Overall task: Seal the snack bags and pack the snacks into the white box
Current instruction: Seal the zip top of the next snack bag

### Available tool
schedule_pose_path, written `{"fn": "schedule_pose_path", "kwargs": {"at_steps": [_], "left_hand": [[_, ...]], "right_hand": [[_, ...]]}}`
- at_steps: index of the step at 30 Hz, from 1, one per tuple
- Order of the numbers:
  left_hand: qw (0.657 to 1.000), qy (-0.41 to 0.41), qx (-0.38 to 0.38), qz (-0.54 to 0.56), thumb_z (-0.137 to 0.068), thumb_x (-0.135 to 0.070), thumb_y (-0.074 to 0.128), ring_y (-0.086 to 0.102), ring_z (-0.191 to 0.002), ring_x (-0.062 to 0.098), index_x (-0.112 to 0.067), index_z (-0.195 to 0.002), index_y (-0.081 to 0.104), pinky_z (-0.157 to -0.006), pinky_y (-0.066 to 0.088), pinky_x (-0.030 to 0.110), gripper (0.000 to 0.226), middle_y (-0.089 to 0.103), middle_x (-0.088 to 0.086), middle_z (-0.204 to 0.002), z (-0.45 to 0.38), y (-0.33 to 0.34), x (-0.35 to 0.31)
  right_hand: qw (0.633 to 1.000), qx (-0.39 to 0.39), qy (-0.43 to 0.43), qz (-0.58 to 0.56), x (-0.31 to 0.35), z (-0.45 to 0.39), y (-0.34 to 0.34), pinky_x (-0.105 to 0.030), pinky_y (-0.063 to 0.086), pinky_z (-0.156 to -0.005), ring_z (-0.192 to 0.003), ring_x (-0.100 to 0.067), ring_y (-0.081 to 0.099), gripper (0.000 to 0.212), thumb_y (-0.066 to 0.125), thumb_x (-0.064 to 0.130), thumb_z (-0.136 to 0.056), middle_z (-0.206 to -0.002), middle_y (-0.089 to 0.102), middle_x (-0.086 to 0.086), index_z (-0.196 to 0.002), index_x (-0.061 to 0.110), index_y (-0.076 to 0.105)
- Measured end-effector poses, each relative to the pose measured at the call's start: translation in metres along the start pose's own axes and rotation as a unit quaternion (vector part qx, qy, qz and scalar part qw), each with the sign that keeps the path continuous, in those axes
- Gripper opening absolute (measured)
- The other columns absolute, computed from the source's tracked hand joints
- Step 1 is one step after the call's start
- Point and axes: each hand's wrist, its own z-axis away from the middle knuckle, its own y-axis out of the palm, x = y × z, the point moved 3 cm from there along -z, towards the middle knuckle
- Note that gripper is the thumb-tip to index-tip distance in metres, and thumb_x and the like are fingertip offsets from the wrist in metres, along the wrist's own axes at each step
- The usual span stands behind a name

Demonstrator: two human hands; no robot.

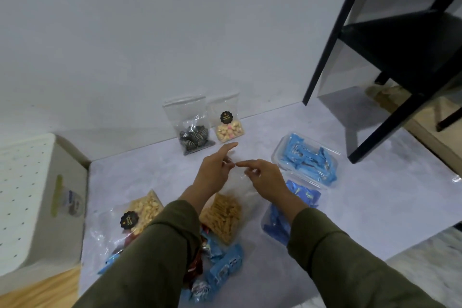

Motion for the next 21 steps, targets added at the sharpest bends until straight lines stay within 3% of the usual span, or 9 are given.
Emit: {"fn": "schedule_pose_path", "kwargs": {"at_steps": [4,7,9,12,16,21], "left_hand": [[0.997,-0.024,-0.056,0.039,-0.089,-0.009,0.057,0.058,-0.081,0.014,-0.025,-0.126,0.053,-0.081,0.047,0.028,0.041,0.062,-0.004,-0.084,0.004,-0.031,-0.014],[0.991,-0.01,-0.124,0.051,-0.087,-0.01,0.06,0.06,-0.077,0.008,-0.023,-0.11,0.061,-0.075,0.046,0.016,0.026,0.063,-0.007,-0.084,0.013,-0.057,-0.025],[0.986,0.005,-0.158,0.049,-0.086,-0.009,0.061,0.059,-0.074,0.0,-0.017,-0.097,0.064,-0.071,0.042,0.005,0.014,0.064,-0.011,-0.084,0.019,-0.073,-0.032],[0.978,0.025,-0.197,0.065,-0.085,-0.006,0.061,0.059,-0.071,-0.008,-0.013,-0.087,0.064,-0.069,0.042,0.003,0.008,0.067,-0.01,-0.08,0.03,-0.097,-0.041],[0.972,0.052,-0.224,0.051,-0.086,-0.003,0.057,0.058,-0.066,0.003,-0.014,-0.081,0.064,-0.065,0.038,0.002,0.014,0.064,-0.009,-0.074,0.042,-0.126,-0.053],[0.968,0.1,-0.23,0.009,-0.087,-0.007,0.057,0.058,-0.081,0.013,-0.015,-0.083,0.064,-0.073,0.038,0.017,0.012,0.067,-0.005,-0.083,0.05,-0.158,-0.056]], "right_hand": [[0.997,-0.04,-0.059,-0.043,0.03,-0.004,-0.013,-0.036,0.052,-0.082,-0.081,-0.014,0.056,0.036,0.055,0.006,-0.089,-0.097,0.067,-0.004,-0.121,0.023,0.059],[0.995,-0.062,-0.054,-0.062,0.054,-0.004,-0.022,-0.041,0.05,-0.082,-0.079,-0.018,0.058,0.034,0.06,0.016,-0.086,-0.083,0.063,0.002,-0.118,0.026,0.059],[0.992,-0.093,-0.075,-0.033,0.073,-0.004,-0.028,-0.04,0.044,-0.086,-0.081,-0.016,0.056,0.023,0.064,0.024,-0.085,-0.084,0.064,0.005,-0.108,0.025,0.066],[0.983,-0.147,-0.105,0.026,0.105,0.001,-0.035,-0.032,0.028,-0.084,-0.095,-0.013,0.052,0.012,0.061,0.032,-0.086,-0.094,0.068,0.01,-0.095,0.03,0.069],[0.974,-0.199,-0.107,0.017,0.14,0.01,-0.038,-0.041,0.023,-0.1,-0.107,-0.011,0.046,0.008,0.061,0.034,-0.085,-0.096,0.065,0.014,-0.088,0.032,0.069],[0.969,-0.22,-0.115,0.001,0.173,0.016,-0.03,-0.048,0.013,-0.109,-0.115,-0.009,0.04,0.007,0.062,0.035,-0.085,-0.095,0.056,0.02,-0.082,0.034,0.067]]}}
